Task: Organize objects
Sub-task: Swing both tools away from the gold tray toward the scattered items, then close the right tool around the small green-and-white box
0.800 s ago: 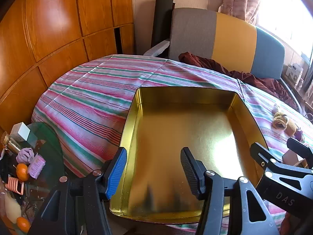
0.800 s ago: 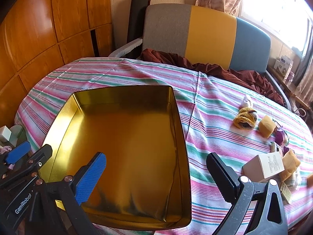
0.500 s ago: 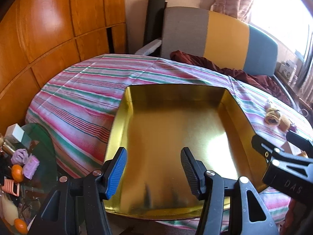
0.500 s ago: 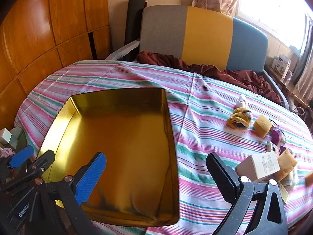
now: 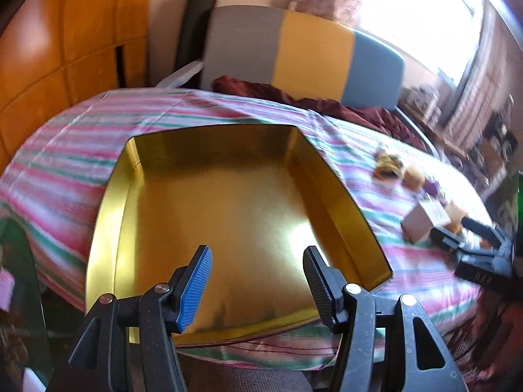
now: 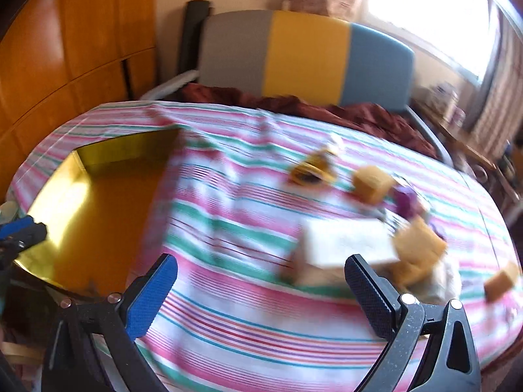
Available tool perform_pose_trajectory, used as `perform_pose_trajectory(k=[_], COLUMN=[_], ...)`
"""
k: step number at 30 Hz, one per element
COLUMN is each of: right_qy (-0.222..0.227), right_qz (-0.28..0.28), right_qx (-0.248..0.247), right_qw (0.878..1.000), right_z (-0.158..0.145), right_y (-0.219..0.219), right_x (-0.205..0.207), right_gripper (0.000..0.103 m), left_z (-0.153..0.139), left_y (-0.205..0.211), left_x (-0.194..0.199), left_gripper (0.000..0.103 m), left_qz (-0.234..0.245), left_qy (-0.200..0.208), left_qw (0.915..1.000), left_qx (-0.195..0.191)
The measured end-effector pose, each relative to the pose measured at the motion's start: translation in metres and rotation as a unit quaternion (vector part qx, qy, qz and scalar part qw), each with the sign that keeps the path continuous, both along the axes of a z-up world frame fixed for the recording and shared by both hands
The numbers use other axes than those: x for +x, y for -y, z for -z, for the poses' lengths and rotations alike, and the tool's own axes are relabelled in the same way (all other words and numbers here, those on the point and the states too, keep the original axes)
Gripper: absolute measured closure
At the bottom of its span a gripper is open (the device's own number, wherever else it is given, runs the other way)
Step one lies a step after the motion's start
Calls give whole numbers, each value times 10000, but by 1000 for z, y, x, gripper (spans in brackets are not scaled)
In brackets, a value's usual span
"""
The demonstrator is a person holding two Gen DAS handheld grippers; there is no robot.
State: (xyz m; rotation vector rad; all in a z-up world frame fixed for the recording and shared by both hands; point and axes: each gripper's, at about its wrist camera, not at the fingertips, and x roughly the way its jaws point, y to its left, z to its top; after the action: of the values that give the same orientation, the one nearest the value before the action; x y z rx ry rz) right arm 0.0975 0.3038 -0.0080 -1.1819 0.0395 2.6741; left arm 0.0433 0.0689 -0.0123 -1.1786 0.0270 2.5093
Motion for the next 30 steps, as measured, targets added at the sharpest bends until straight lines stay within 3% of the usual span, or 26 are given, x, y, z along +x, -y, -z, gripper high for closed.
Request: perform_pose_trajectory(k=[5,9,13,15,18,20,22,30], right_qy=[103,179,313,341,350,350,359,588], right_qz=[582,953,920,874,809,782,731,721], right_qx=[-4,127,-57,-222,-510,-644,-715,-403], right_qw=[9982,9952,9953,9953,9948,9942,9941,9948], right_z=[15,29,45,52,61,65,67,70], right_y=[-70,-118,-144,-152,-156,-153,-146,-108], right_x=[34,56,63,64,64,63,64,60], right_gripper=[0,2,24,29,31,43,46,47], left_z=[-5,-7,-8,-10,-8,-10,-12,-10], left_y=[-30,-61,-83,-93,-108,-117,-125,-152], left_x=[10,14,19,22,25,26,28,20], left_gripper=[45,43,42,42,42,42,42,42], left_qz=[833,1494,1815,1933,2029,2113,2200,2502], left_qy=[-119,44,278,365,369,272,182,448], left_qw=[9960,9868,9803,9778,9768,9758,9742,9655], left_qx=[296,623,731,726,573,495,467,560])
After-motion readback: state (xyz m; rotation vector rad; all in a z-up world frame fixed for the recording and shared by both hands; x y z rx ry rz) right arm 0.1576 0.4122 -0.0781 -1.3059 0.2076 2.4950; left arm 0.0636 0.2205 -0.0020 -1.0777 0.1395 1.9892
